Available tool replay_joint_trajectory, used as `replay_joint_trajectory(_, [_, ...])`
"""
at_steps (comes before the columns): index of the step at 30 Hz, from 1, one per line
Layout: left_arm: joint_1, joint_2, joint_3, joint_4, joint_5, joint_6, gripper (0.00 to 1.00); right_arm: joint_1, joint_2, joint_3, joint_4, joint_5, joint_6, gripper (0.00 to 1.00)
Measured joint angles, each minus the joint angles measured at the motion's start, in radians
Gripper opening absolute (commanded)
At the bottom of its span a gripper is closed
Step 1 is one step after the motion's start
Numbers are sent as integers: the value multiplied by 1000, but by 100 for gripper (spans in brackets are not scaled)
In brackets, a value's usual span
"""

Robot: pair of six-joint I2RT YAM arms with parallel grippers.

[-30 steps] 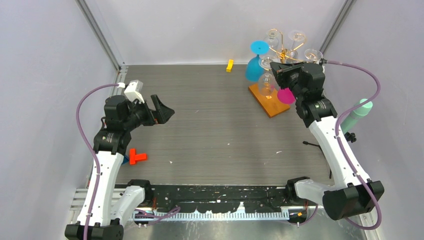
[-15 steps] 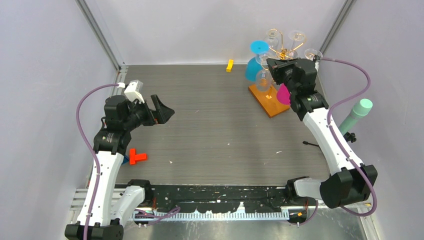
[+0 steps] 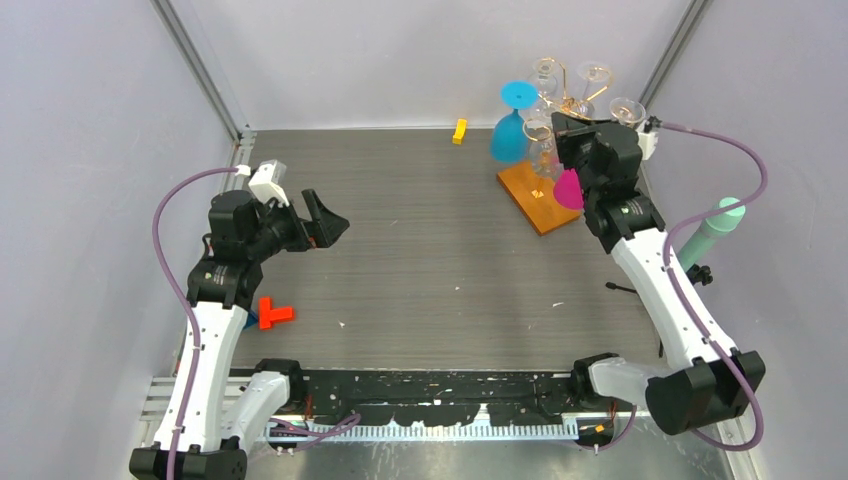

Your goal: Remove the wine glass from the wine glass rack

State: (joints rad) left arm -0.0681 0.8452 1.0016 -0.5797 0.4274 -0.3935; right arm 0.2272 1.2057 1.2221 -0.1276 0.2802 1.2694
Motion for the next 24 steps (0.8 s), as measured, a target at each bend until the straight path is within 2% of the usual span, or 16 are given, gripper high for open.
replay_joint_trajectory(14, [0, 0, -1, 4, 1, 0, 100, 5, -110, -22, -93, 69, 5, 0])
replay_joint_trajectory(20, [0, 0, -18, 29, 23, -2, 100, 6, -182, -45, -153, 6, 24, 0])
replay_joint_trajectory(24, [-2, 0, -43, 100, 113, -7, 100, 7, -275, -86, -201, -66, 50, 0])
